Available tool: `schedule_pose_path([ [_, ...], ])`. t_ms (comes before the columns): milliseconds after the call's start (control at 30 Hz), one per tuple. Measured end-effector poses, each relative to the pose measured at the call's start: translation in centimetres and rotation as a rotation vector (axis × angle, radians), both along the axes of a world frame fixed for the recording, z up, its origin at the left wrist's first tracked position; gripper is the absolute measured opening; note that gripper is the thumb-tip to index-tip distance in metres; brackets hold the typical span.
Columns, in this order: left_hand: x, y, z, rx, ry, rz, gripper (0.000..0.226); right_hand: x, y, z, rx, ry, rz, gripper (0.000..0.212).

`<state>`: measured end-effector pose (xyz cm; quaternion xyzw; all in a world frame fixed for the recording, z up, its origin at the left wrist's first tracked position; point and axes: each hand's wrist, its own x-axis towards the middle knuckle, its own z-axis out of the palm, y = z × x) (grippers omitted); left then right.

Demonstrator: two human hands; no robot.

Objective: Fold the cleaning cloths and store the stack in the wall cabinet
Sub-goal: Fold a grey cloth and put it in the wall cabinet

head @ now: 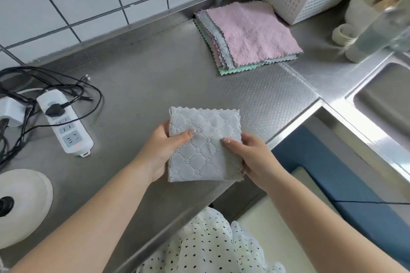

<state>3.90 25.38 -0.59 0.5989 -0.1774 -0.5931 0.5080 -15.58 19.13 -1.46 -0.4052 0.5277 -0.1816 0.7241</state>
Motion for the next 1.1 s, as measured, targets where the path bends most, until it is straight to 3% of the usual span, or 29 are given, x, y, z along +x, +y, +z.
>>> schedule_pose_path([
  [133,-1.2,2.9,1.1,0.014,0.085,-0.122,0.044,-1.4,4.8,1.7,-0.014,-0.054,-0.147,0.028],
  [300,-3.7,7.1,2.6,-0.013,0.046,-0.311,0.057,-3.8,12.4,3.4,-0.086,-0.015,-0.328,0.025],
  [500,-9.2,11.1,4.5,-0.080,0.024,-0.551,0.032,-8.7,21.5,5.4,-0.157,0.001,-0.613,0.022],
  [633,-14.2,13.0,5.9,-0.135,0.020,-0.748,0.052,-12.4,27.1,6.6,-0.227,0.014,-0.828,0.018],
  [767,-20.3,16.0,7.3,-0.180,0.028,-0.992,0.044,-16.3,33.6,7.6,-0.267,0.022,-1.064,0.020],
  [900,-26.9,21.2,8.3,-0.202,0.065,-1.216,0.025,-19.8,42.0,8.1,-0.308,0.022,-1.289,0.026],
  [967,-30.5,25.4,8.8,-0.232,0.086,-1.335,0.025,-21.7,47.3,8.4,-0.338,0.037,-1.414,0.031],
  [1100,-36.0,33.2,9.2,-0.242,0.138,-1.498,0.029,-24.3,56.5,9.2,-0.366,0.047,-1.610,0.021],
])
